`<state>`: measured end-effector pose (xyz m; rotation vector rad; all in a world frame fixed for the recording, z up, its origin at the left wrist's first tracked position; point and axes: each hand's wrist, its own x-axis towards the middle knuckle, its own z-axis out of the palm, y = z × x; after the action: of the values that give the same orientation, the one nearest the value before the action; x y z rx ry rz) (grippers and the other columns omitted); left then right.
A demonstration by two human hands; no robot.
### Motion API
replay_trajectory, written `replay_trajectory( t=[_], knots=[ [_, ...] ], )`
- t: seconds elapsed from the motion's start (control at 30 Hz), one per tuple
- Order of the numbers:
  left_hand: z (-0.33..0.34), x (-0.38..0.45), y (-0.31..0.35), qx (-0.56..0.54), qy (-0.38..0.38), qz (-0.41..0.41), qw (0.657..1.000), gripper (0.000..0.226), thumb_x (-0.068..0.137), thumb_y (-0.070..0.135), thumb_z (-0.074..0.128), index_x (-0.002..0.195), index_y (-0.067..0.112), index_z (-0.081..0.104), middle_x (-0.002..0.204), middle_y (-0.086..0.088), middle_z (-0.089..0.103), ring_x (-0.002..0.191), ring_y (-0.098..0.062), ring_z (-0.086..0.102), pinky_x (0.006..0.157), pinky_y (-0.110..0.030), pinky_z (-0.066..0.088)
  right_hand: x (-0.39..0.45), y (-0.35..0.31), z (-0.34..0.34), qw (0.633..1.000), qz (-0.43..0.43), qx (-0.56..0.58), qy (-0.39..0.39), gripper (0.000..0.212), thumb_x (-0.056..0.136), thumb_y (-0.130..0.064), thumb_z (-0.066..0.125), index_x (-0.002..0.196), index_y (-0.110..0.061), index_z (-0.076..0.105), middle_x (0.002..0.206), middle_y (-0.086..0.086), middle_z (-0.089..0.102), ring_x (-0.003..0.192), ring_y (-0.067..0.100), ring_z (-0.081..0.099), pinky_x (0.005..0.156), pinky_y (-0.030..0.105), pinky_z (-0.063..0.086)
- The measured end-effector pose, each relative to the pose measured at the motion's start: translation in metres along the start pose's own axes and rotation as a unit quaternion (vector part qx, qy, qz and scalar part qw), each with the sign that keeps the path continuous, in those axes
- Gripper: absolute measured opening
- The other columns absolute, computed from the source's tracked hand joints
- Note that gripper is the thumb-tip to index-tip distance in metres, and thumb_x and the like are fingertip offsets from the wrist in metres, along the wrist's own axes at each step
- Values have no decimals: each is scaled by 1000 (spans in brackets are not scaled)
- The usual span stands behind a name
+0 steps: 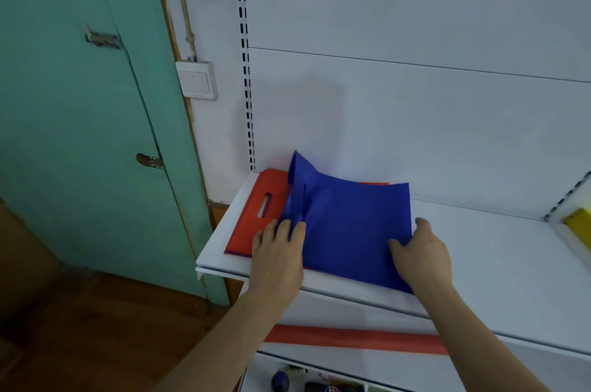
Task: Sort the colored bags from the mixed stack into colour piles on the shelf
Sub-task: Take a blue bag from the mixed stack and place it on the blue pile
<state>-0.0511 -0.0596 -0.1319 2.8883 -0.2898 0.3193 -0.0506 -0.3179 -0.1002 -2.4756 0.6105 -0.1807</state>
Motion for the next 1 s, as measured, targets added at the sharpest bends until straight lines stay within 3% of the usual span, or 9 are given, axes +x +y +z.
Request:
replay_trajectory(
  t=[0.17, 0.3, 0.43, 0.57, 0.67, 0.73, 0.8, 0.9, 1.0],
  knots=[
    [0, -3, 0, -51, 26, 38, 998, 65, 101, 20, 60, 158, 29, 31, 164, -2, 28, 147, -25, 34, 117, -41, 40, 7, 5, -10, 999, 18, 46, -11, 18, 98, -19, 56, 109, -14, 70, 94, 2, 71, 85, 27, 66, 78, 44, 59],
    [-3, 2, -4, -146, 46, 6, 988, 75, 99, 39, 66, 160, 32, 24, 166, -2, 23, 150, -24, 31, 119, -39, 39, 6, 9, -12, 996, 0, 79, 36, 22, 97, -12, 50, 109, -18, 68, 95, 3, 71, 89, 30, 64, 78, 41, 54],
    [-9, 16, -11, -267, 65, -63, 959, 85, 93, 64, 63, 160, 30, 23, 164, 1, 31, 146, -18, 40, 109, -32, 43, 0, 19, -20, 979, -34, 162, 119, 19, 100, -12, 52, 106, -22, 67, 89, -6, 69, 87, 28, 63, 78, 40, 49],
    [-11, 45, -17, -355, 50, -154, 921, 87, 93, 56, 69, 161, 24, 25, 161, 0, 42, 143, -24, 48, 109, -38, 46, -6, 33, -32, 958, -59, 226, 169, 16, 101, -18, 55, 100, -32, 64, 87, -15, 70, 83, 13, 64, 77, 44, 53],
    [-16, 65, -15, -474, 35, -204, 856, 69, 95, 42, 73, 154, 29, 41, 136, 7, 64, 125, -22, 62, 99, -37, 52, -7, 41, -45, 945, -69, 258, 189, 17, 101, -19, 57, 100, -35, 62, 88, -19, 69, 81, 5, 63, 74, 41, 51],
    [-20, 75, -12, -546, 47, -186, 815, 36, 97, 30, 71, 131, 39, 63, 112, 15, 74, 110, -16, 71, 91, -37, 58, -8, 45, -53, 938, -74, 277, 196, 22, 101, -15, 57, 99, -36, 61, 89, -19, 69, 80, 3, 63, 71, 38, 48],
    [-28, 81, -5, -567, 81, -147, 807, 25, 100, 19, 64, 114, 38, 71, 106, 15, 78, 102, -12, 74, 86, -38, 60, -9, 47, -59, 930, -79, 296, 202, 26, 99, -9, 57, 97, -36, 60, 86, -16, 68, 79, 4, 63, 68, 36, 47],
    [-37, 82, 5, -582, 115, -117, 796, 30, 103, 12, 59, 111, 39, 70, 110, 14, 77, 102, -7, 73, 86, -34, 58, -11, 48, -64, 920, -90, 319, 208, 27, 96, -10, 61, 98, -36, 59, 84, -15, 66, 77, 5, 62, 65, 34, 46],
    [-34, 74, 11, -564, 102, -103, 813, 19, 106, 17, 56, 109, 31, 69, 108, 15, 77, 104, -7, 71, 86, -32, 53, -12, 48, -56, 922, -86, 329, 183, 23, 98, -19, 66, 105, -39, 56, 94, -19, 67, 82, 4, 64, 70, 37, 50]
  ],
)
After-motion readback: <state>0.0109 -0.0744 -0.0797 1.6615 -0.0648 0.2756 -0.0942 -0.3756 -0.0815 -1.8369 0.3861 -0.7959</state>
